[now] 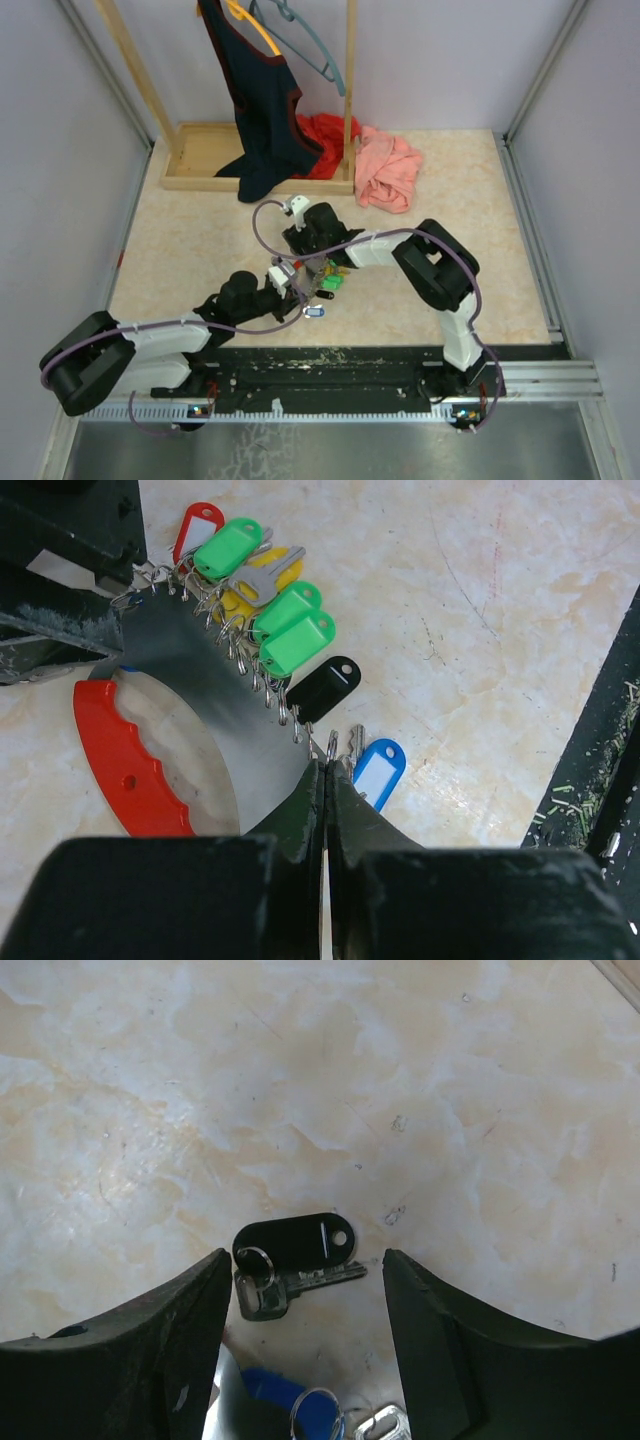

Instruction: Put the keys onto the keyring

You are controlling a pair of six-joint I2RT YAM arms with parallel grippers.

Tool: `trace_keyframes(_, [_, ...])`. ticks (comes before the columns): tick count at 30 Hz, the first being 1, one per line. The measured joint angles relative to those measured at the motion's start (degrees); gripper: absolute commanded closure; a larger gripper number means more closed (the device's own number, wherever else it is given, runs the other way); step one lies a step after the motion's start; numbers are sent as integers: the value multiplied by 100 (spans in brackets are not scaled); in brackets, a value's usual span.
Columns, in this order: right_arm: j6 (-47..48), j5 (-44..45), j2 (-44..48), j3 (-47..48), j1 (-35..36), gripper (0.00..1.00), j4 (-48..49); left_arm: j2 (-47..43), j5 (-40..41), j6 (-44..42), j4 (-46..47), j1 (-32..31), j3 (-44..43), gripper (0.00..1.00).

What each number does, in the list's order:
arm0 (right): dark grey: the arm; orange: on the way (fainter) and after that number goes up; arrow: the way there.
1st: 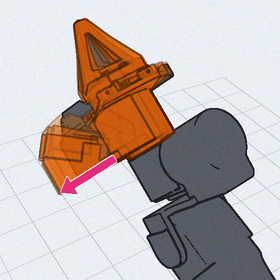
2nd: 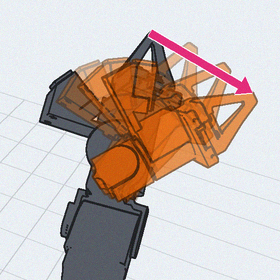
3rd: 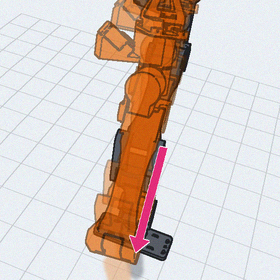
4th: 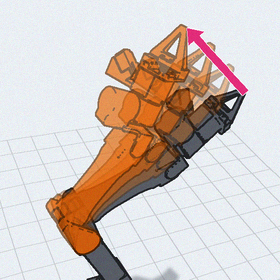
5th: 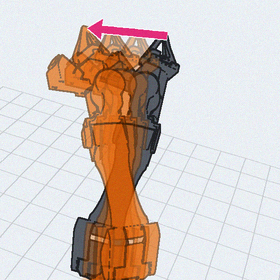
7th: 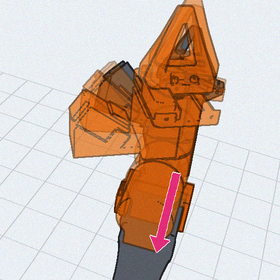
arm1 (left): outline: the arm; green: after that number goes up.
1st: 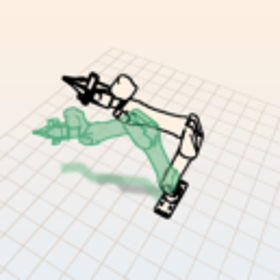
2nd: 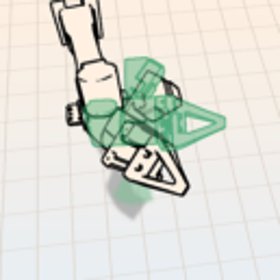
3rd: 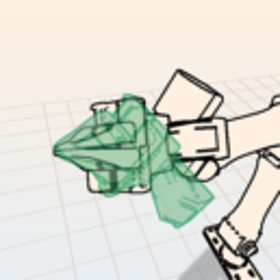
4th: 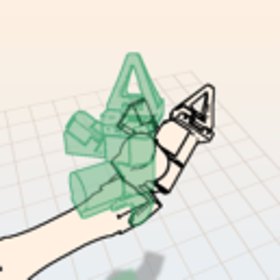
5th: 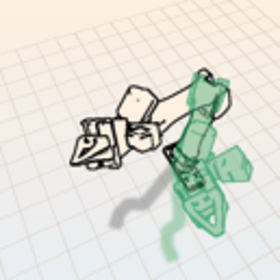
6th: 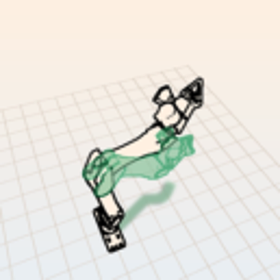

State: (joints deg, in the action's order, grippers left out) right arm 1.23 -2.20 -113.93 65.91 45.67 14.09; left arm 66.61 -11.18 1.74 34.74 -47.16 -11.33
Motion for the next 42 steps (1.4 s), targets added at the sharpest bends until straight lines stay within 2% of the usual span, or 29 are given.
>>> trace_keyframes(4, [4, 85, -223, 179, 2, 42, -162, -4, 0, 0, 0, 0, 0, 99])
trace_keyframes(11, [-44, 455, -293, 387, -13, 73, -463, 55, 2, -7, 0, 0, 0, 99])
trace_keyframes(15, [-243, 643, -225, 302, -157, 76, -498, 59, 4, -7, 4, 0, 0, 99])
trace_keyframes(26, [-970, 1309, 957, -953, -1038, 96, -1049, 208, 28, -11, 15, 0, -22, 99])
trace_keyframes(30, [-1150, 1392, 1517, -1469, -1071, 100, -1340, 208, 48, -22, 20, 0, -22, 99])
trace_keyframes(35, [-1244, 1287, 2304, -2068, -1064, 100, -1840, 201, 70, -33, 20, 0, -22, 99])
trace_keyframes(42, [-1241, 1250, 3104, -2240, -1019, 100, -2640, 94, 114, -70, 11, 0, -22, 99])
